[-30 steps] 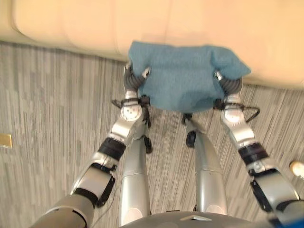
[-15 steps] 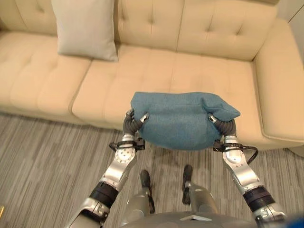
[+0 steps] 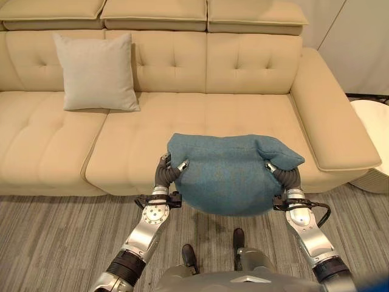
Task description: Pick up all the scattered cushions and arrange them neatly on the sofa.
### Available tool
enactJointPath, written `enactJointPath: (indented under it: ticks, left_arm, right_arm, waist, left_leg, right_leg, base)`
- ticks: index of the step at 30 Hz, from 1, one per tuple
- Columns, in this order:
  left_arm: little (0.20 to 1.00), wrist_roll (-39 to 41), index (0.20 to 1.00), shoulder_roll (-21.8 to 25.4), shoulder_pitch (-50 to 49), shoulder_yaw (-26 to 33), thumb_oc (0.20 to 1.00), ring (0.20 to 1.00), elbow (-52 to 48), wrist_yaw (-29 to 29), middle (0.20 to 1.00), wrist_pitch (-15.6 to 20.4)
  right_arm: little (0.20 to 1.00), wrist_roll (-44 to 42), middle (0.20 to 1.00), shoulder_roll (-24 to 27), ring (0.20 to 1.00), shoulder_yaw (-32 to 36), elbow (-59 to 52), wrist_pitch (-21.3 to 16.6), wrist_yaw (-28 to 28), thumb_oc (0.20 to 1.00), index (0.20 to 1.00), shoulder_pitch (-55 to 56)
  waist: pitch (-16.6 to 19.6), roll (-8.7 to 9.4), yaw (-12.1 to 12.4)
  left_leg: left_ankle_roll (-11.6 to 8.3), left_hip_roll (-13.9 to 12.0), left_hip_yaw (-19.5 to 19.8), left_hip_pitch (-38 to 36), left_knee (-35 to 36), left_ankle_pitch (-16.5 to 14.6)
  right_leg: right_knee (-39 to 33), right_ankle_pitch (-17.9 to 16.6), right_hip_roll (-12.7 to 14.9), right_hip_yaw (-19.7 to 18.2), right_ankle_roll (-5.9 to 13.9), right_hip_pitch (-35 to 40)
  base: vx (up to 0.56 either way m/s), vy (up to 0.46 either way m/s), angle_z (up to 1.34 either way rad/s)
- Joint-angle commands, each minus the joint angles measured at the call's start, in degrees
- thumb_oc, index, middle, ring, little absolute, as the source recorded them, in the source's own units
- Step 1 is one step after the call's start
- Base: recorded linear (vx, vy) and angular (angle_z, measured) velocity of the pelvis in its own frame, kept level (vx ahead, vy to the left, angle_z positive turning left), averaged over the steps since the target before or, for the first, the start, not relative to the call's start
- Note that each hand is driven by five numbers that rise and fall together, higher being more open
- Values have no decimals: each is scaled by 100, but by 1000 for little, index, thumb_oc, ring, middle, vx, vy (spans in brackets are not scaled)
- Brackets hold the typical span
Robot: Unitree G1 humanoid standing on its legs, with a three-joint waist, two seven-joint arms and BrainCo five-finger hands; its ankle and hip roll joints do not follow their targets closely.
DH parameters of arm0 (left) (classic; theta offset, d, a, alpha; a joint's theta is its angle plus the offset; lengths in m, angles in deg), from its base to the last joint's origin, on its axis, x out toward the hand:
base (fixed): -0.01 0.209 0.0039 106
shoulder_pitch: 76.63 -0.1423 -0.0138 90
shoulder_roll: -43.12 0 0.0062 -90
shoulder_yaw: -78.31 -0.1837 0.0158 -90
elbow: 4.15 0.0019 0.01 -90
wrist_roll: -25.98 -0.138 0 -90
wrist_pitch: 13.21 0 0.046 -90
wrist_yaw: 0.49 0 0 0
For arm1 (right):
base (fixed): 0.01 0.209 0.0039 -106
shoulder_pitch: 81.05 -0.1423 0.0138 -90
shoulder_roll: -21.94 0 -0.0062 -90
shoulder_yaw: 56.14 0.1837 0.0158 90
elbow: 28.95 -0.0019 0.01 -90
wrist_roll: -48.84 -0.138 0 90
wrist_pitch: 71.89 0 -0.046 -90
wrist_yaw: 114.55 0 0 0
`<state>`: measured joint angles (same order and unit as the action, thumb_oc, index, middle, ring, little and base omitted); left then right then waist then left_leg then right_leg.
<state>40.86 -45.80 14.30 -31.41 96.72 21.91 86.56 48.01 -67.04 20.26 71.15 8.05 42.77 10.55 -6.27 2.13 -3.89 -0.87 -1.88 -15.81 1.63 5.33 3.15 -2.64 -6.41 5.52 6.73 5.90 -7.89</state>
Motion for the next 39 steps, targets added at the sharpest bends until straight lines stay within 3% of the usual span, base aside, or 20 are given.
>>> enactJointPath:
  ticks: [1, 2, 4, 6, 10, 16, 18, 21, 22, 23, 26, 30, 34, 36, 39]
  left_arm:
    - [200, -100, 200, -71, 319, -92, 200, 200, -427, -242, 200, 526]
    - [200, -15, 200, -113, 267, -134, 200, 200, -426, -293, 200, 513]
    - [200, 19, 200, -129, 251, -158, 200, 200, -438, -272, 200, 483]
    - [200, 1, 200, -127, 175, -183, 200, 200, -474, -288, 200, 447]
    - [200, -52, 200, -79, 210, -121, 200, 200, -558, -229, 200, 373]
    - [200, -47, 200, -16, 50, -37, 200, 200, -736, -234, 200, 402]
    - [200, -76, 200, 83, 28, 38, 200, 200, -857, -196, 200, 417]
    - [200, -160, 200, 135, 36, 86, 200, 200, -869, -199, 200, 425]
    - [200, -155, 200, 124, 41, 95, 200, 200, -908, -228, 200, 472]
    - [200, -155, 200, 122, 41, 96, 200, 200, -907, -229, 200, 472]
    - [200, -142, 200, 80, 106, 103, 200, 200, -883, -265, 200, 485]
    - [200, -196, 200, 37, 168, 52, 200, 200, -815, -319, 200, 536]
    - [200, -95, 200, -60, 133, -14, 200, 200, -820, -353, 200, 549]
    - [200, -12, 200, -101, 219, -70, 200, 200, -803, -378, 200, 536]
    - [200, 22, 200, -125, 301, -78, 200, 200, -784, -374, 200, 519]
  right_arm:
    - [200, 163, 200, 161, 200, 461, -726, -582, -60, 200, 200, -360]
    - [200, 131, 200, 272, 200, 492, -775, -572, -24, 200, 200, -278]
    - [200, 50, 200, 291, 200, 469, -812, -547, 2, 200, 200, -218]
    - [200, 10, 200, 310, 200, 454, -826, -553, 30, 200, 200, -181]
    - [200, -80, 200, 323, 200, 433, -823, -538, -44, 200, 200, -256]
    - [200, -73, 200, 189, 200, 297, -908, -555, 117, 200, 200, -300]
    - [200, 33, 200, 119, 200, 216, -923, -550, 192, 200, 200, -469]
    - [200, 30, 200, 55, 200, 202, -934, -570, 225, 200, 200, -477]
    - [200, 19, 200, 33, 200, 148, -903, -563, 287, 200, 200, -521]
    - [200, 19, 200, 35, 200, 148, -902, -564, 287, 200, 200, -521]
    - [200, -15, 200, 53, 200, 165, -922, -551, 283, 200, 200, -570]
    - [200, 35, 200, 74, 200, 202, -882, -571, 302, 200, 200, -505]
    - [200, 35, 200, 147, 200, 337, -875, -583, 271, 200, 200, -353]
    - [200, -41, 200, 249, 200, 472, -916, -584, 219, 200, 200, -256]
    - [200, -97, 200, 327, 200, 501, -925, -548, 180, 200, 200, -228]
  waist:
    - [242, 116, -132]
    - [232, 207, -137]
    - [172, 239, -86]
    - [217, 285, -26]
    - [167, 219, 157]
    - [328, 80, 283]
    - [271, -32, 313]
    - [231, -74, 318]
    - [246, -137, 280]
    - [244, -145, 277]
    - [111, -102, 95]
    - [104, -29, 24]
    - [234, -26, -42]
    - [207, 59, -112]
    - [170, 90, -106]
  left_leg:
    - [-253, -62, 568, -7, -884, -707]
    - [-308, -145, 606, 211, -1516, -798]
    - [-316, -112, 807, 553, -2025, -727]
    - [-211, 78, 1000, 845, -1782, -734]
    - [-241, 218, 1197, 1403, -1325, -152]
    - [-40, 313, 1133, 754, -794, -239]
    - [141, 330, 986, 388, -633, -354]
    - [182, 327, 900, 247, -535, -394]
    - [192, 337, 864, 6, -404, -529]
    - [191, 331, 868, -2, -401, -533]
    - [173, 438, 1066, -264, -416, -737]
    - [123, 472, 1198, -391, -497, -934]
    - [-60, 305, 1256, -372, -778, -1075]
    - [-238, 155, 1140, 57, -1705, -1110]
    - [-252, -23, 966, 452, -2165, -1026]
  right_leg:
    - [498, 568, -184, 54, 172, 168]
    - [411, 615, -134, 126, 98, 347]
    - [399, 639, -137, 116, 32, 403]
    - [285, 675, -170, 53, 26, 525]
    - [263, 879, -383, -178, -57, 763]
    - [783, 1225, -354, -396, 1, 898]
    - [1862, 1019, -200, -408, 233, 450]
    - [2280, 911, -106, -340, 324, 169]
    - [1704, 808, 31, -142, 307, -131]
    - [1689, 803, 25, -136, 306, -117]
    - [631, 206, -32, -463, 425, -564]
    - [386, 61, -39, -518, 462, -478]
    - [305, 134, -89, -420, 340, -166]
    - [228, 269, -9, -246, 199, 100]
    - [162, 424, -9, -77, 66, 310]
  base:
    - [186, -238, 63]
    - [148, -209, 61]
    - [93, -126, 27]
    - [181, -78, 1]
    - [204, 9, -26]
    - [270, 138, -62]
    - [186, 191, -34]
    - [120, 47, -43]
    - [179, -13, 36]
    - [287, -50, 9]
    - [193, -99, -26]
    - [149, -158, 39]
    - [128, -194, 21]
    - [73, -204, 63]
    - [36, -128, 80]
